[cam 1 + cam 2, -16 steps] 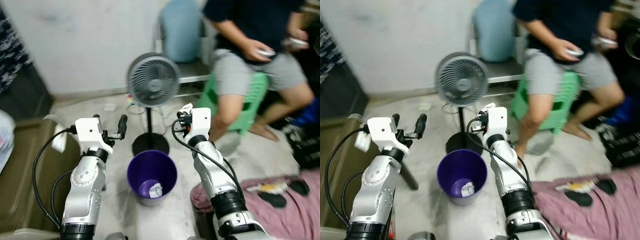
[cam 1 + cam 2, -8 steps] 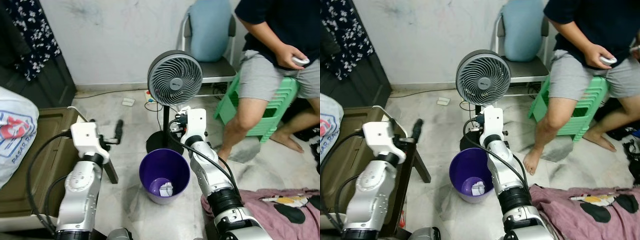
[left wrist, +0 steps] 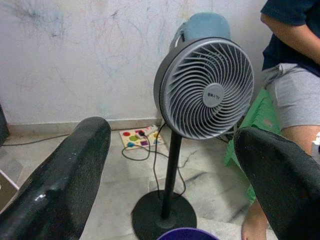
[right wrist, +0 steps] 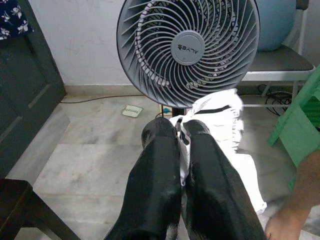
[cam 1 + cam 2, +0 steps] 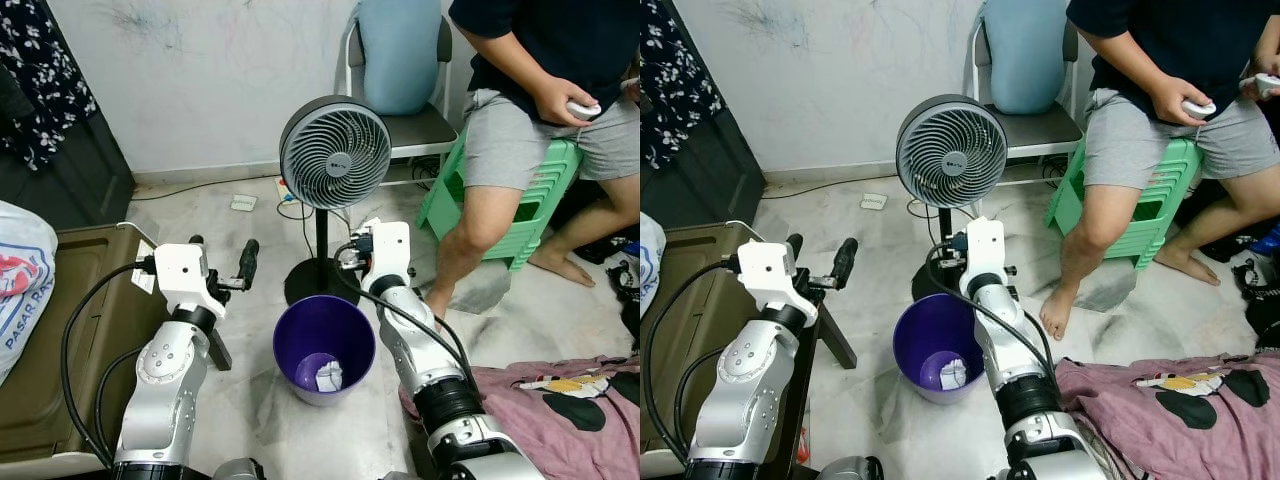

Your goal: Clean up the room

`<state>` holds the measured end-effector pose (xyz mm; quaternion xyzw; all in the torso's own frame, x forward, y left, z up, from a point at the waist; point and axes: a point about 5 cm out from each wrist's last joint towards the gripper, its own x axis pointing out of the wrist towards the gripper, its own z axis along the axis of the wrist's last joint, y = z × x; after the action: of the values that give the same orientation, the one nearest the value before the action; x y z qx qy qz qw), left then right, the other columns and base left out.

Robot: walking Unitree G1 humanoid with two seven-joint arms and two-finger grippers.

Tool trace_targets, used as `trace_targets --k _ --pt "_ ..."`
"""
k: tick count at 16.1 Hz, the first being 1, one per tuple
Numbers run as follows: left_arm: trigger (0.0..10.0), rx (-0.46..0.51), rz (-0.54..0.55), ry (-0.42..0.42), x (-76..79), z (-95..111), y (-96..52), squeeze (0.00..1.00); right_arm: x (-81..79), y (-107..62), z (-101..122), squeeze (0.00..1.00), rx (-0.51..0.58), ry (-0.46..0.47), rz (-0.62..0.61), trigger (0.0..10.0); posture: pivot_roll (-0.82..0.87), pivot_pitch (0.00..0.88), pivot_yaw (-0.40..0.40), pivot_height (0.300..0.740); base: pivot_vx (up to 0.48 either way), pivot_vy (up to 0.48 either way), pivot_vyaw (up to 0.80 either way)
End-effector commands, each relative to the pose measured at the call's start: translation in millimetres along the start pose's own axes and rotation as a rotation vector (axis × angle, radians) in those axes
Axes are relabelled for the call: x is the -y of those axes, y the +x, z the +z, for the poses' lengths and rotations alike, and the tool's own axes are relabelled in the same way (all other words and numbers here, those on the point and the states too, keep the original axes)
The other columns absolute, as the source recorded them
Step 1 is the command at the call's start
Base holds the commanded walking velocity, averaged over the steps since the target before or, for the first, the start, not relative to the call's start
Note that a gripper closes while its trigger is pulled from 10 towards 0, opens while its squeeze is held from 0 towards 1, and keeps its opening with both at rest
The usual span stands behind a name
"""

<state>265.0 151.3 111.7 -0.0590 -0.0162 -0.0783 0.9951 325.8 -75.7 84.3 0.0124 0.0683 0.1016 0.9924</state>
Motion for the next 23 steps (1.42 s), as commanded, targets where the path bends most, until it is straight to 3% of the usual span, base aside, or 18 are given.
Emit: trace_targets --k 1,13,16,23 --pt "10.0 -0.004 -0.006 0.008 -0.2 0.4 -2.1 0.0 -4.2 1.9 3.3 0.0 0.01 -0.004 0.013 10.0 -0.04 0.037 0.01 0.74 0.345 0.0 0.0" --pt "10.0 -0.011 -0.004 0.006 1.5 -1.8 -2.5 0.0 -5.1 3.7 5.9 0.0 0.024 -0.001 0.037 10.0 -0.04 0.022 0.002 0.74 0.316 0.0 0.0" --pt "10.0 -0.013 -0.001 -0.001 1.8 -2.4 -2.5 0.0 -5.5 3.1 5.5 0.0 0.027 -0.009 0.034 10.0 -0.04 0.021 0.004 0.74 0.375 0.0 0.7" --pt "10.0 -0.018 -0.004 0.012 0.5 -2.3 -2.5 0.0 -5.0 3.8 0.7 0.0 0.004 -0.007 0.009 10.0 -0.04 0.021 0.006 0.74 0.0 0.0 0.0"
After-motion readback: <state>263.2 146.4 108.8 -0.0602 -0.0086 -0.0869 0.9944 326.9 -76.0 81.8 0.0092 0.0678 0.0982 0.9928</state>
